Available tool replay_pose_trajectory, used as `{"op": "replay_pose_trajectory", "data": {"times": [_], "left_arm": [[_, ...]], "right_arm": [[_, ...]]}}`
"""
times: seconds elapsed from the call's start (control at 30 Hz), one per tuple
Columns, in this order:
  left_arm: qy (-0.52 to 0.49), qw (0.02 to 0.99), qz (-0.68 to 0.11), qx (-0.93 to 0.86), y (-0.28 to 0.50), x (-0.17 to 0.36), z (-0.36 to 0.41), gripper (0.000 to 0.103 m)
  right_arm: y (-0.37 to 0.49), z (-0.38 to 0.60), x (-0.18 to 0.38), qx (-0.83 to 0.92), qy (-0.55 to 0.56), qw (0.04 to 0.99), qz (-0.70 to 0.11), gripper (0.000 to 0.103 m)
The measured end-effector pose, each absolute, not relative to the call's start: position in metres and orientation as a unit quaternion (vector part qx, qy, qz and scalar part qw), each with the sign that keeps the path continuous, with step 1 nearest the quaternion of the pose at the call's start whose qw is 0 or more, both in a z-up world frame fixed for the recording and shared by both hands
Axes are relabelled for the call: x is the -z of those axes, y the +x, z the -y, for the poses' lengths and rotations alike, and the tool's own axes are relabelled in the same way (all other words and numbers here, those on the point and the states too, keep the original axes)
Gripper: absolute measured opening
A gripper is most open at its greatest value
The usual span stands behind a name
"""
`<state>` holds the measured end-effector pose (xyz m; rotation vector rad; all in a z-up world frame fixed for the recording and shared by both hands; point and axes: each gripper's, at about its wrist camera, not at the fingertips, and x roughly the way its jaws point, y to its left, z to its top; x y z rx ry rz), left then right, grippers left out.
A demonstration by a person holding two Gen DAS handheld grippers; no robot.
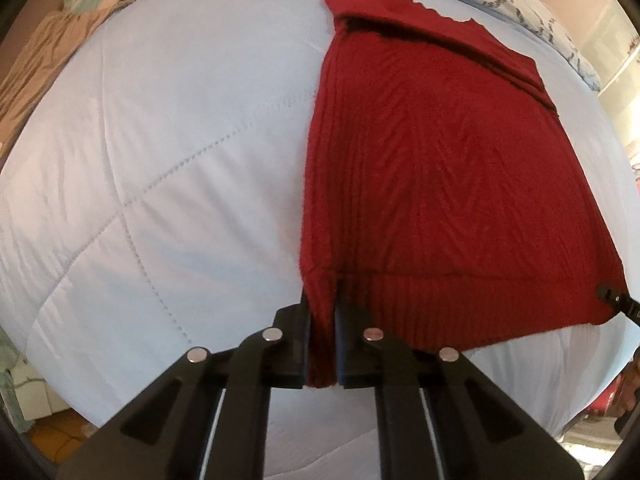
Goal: Fold small clothes
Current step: 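Grasp the hem corner with the right gripper while the left gripper grasps the other hem corner, then lift the hem with both grippers and fold it up toward the collar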
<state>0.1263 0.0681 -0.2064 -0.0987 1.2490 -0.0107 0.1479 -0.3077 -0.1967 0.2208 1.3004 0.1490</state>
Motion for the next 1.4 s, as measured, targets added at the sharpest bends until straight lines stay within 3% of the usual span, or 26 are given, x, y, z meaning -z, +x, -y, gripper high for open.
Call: {"op": "replay_pose_trajectory", "data": {"times": [0.27,0.6,1.4], "left_arm": [[0.001,0.84,-0.542,0.022,0.139,0.148,-0.063,0.008],[-0.013,0.853,-0.521,0.005,0.178,0.097,-0.075,0.008],[-0.025,0.885,-0.465,-0.018,0.271,0.061,-0.09,0.008]], "right_arm": [[0.135,0.288,0.141,-0.09,0.078,0.803,-0.584,0.014],[0.155,0.29,0.068,-0.089,0.076,0.834,-0.539,0.014],[0.283,0.29,0.044,-0.071,0.101,0.882,-0.455,0.014]]}}
